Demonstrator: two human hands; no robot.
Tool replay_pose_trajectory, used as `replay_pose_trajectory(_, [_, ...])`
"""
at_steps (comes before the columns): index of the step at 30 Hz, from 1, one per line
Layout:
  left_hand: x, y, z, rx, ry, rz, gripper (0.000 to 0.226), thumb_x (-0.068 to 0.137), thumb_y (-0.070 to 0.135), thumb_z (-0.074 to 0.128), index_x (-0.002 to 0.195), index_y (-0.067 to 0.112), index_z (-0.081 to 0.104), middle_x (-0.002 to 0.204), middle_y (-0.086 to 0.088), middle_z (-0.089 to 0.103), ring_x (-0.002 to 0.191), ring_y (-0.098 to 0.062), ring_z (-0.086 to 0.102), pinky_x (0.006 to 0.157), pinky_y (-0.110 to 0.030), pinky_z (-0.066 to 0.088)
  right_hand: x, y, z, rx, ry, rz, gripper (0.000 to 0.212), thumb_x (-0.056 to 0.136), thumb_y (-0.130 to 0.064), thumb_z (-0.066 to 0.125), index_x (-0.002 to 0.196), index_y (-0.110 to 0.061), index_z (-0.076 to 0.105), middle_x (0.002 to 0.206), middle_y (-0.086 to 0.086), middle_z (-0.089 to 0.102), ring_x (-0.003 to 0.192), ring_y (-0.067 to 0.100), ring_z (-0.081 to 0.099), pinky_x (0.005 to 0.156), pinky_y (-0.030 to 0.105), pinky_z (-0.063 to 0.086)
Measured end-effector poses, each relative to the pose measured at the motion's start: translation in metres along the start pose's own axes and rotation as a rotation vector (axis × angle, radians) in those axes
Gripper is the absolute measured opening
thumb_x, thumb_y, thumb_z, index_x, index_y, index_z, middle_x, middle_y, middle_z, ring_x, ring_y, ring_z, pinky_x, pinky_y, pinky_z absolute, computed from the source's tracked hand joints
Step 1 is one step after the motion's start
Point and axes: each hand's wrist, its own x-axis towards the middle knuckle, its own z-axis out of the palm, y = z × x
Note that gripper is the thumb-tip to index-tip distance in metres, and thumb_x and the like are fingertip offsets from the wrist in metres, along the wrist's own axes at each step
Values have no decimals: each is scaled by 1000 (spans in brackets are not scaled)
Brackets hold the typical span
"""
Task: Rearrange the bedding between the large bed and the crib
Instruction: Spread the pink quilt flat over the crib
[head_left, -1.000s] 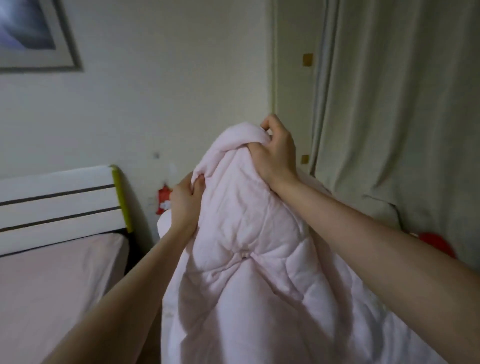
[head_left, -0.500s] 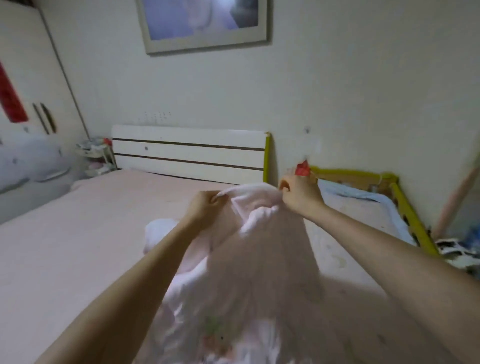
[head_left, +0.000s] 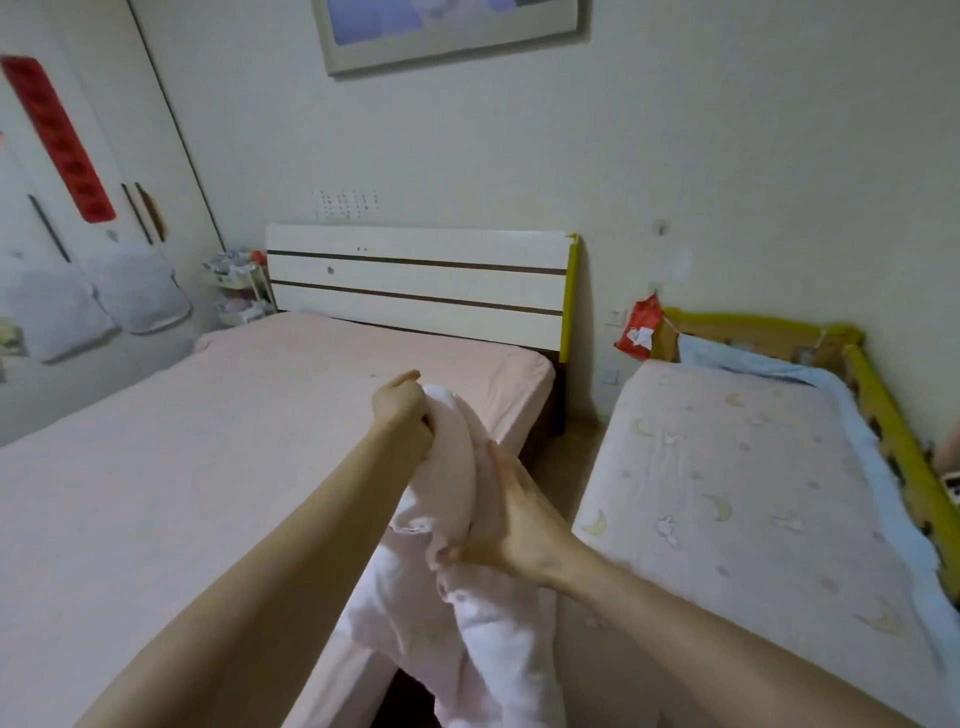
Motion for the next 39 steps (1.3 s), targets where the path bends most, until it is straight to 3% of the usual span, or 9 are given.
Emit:
replay_pose_trajectory(3, [-1, -5, 8, -36, -47, -115, 31, 94, 1, 43, 120, -1, 60, 119, -18, 58, 110, -33, 54, 90, -35, 45, 4, 10, 26, -40, 47, 106, 132, 45, -77, 68, 147, -35, -4, 154, 1, 18, 142, 19, 23, 111, 44, 33])
replay_pose_trajectory(7, [6, -8, 9, 4, -128, -137, 16, 91, 1, 51, 101, -5, 62, 87, -16, 59, 88, -30, 56, 81, -35, 50, 15, 21, 14, 344, 187, 244, 20, 88, -48, 50, 99, -39, 64, 100, -4, 68, 101, 16, 61, 86, 38, 51])
replay_pose_trajectory(10, [2, -13, -12, -51, -335, -107, 11, 90, 6, 56, 81, 0, 59, 67, -10, 49, 64, -22, 49, 59, -25, 41, 44, 30, -30, 255, 297, 248, 24, 89, -9, 42, 70, -20, 48, 79, 0, 60, 84, 17, 55, 62, 28, 39])
replay_pose_trajectory(14, [-13, -48, -36, 270, -751, 115, 96, 78, 55, 66, 151, 17, 16, 150, 7, 28, 132, -11, 37, 106, -32, 35, 79, 25, -50, 108, 336, 226, 16, 87, -7, 40, 86, -7, 57, 99, 11, 63, 93, 23, 57, 75, 33, 44])
replay_pose_trajectory(17, [-31, -82, -39, 525, -705, 409, 135, 62, 51, 83, 149, 33, -18, 153, 27, -9, 138, 5, 9, 113, -23, 20, 103, 10, -47, 133, 435, 208, 19, 88, -12, 34, 81, -15, 51, 93, 6, 58, 92, 17, 50, 79, 31, 37])
replay_pose_trajectory(20, [-31, -127, -50, 467, -518, 459, 120, 60, 28, 84, 150, 27, 5, 143, 28, 24, 124, 11, 32, 100, -13, 31, 118, -2, -46, 125, 540, 258, 20, 86, -11, 30, 80, -17, 49, 89, 4, 58, 89, 18, 51, 87, 39, 43])
replay_pose_trajectory(25, [-33, -174, -93, 540, -345, -79, 63, 58, 38, 57, 110, 4, 66, 97, -7, 67, 87, -22, 64, 71, -32, 53, 111, 0, -40, 154, 655, 330, 28, 95, -9, 33, 103, -2, 59, 109, 15, 64, 103, 28, 59, 83, 33, 45])
replay_pose_trajectory(29, [-14, -142, -103, 489, -170, 71, 13, 79, 20, 53, 76, 14, 64, 80, -8, 66, 87, -27, 64, 66, -35, 49, 94, 30, -27, 105, 514, 426, 29, 91, -19, 43, 106, -5, 64, 107, 15, 67, 101, 32, 62, 72, 29, 40])
replay_pose_trajectory(39, [9, -36, -108, 108, -118, 500, 25, 69, 10, 42, 73, 18, 66, 72, 3, 62, 68, -8, 56, 60, -20, 46, -35, 35, 9, -169, -351, 427, 77, 45, -55, 87, 104, -13, 63, 93, 0, 71, 84, 17, 67, 78, 33, 56])
